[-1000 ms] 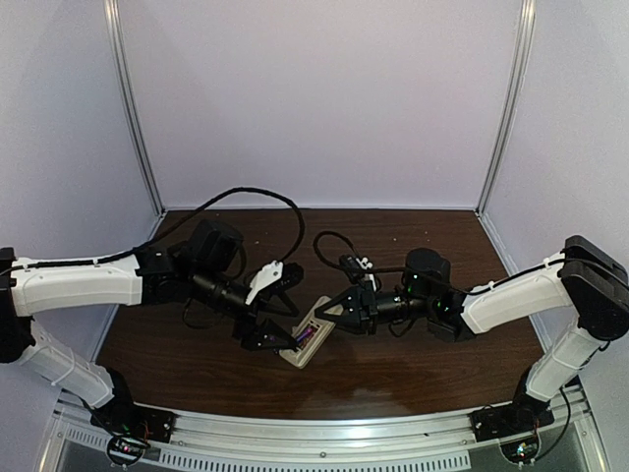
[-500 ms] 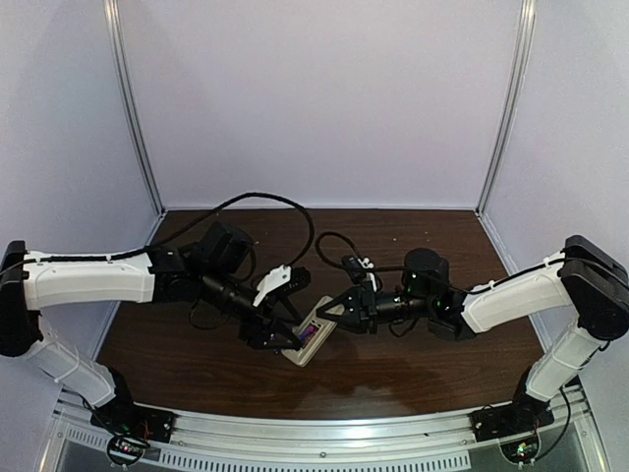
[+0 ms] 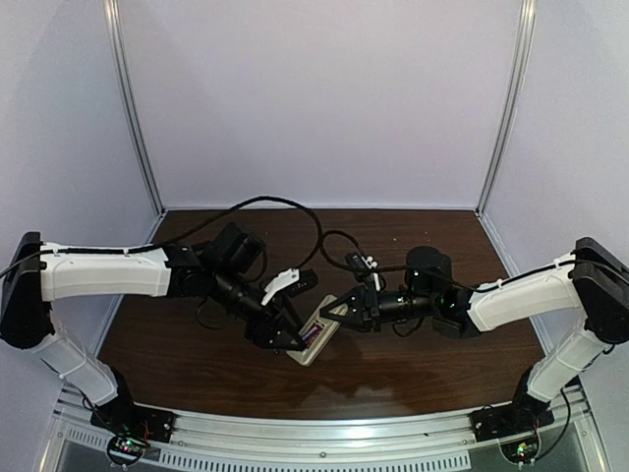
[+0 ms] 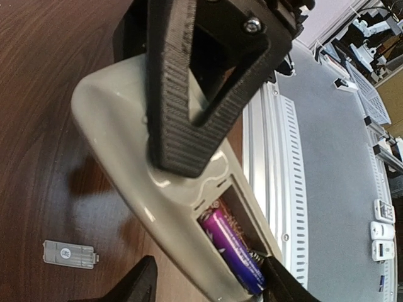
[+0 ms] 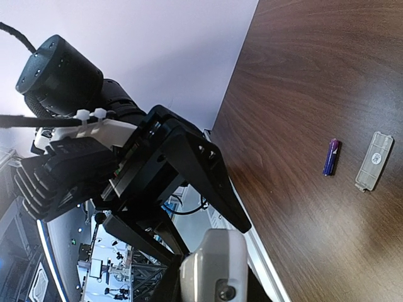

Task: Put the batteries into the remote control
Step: Load the battery into the battery compartment.

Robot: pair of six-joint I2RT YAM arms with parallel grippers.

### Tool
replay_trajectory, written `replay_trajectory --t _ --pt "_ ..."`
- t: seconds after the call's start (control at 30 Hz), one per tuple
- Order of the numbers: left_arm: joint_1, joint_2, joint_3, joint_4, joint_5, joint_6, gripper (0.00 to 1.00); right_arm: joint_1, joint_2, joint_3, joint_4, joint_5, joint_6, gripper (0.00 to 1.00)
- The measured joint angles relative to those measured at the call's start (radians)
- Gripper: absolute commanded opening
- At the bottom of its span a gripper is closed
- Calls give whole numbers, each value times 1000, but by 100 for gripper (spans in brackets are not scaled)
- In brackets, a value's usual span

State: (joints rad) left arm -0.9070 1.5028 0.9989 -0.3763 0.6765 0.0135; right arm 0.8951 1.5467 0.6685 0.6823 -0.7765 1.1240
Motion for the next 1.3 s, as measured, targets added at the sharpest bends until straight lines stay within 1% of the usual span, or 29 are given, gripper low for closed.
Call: replay_trajectory --t 0.13,0.23,0.37,0.63,0.77,1.03,1.1,1.3 --pt "17 21 12 -4 43 -40 51 -5 -6 0 0 1 -6 0" --pt "25 37 22 -15 76 -62 49 -5 -6 0 0 3 -9 0" --pt "39 62 32 -22 125 -89 49 -5 -6 0 2 5 -18 0" --pt "48 88 38 -28 170 -130 50 -4 -6 0 2 3 -27 0" --pt "51 96 40 -29 179 -159 47 -4 -11 0 0 6 -38 0" --pt "59 110 56 -18 203 -227 46 -4 -73 0 -71 45 -102 0" --pt "60 111 57 -14 202 -240 46 -4 -84 0 -87 54 -114 0" --pt "62 111 56 -6 175 -261 59 -2 -115 2 -140 84 -160 0"
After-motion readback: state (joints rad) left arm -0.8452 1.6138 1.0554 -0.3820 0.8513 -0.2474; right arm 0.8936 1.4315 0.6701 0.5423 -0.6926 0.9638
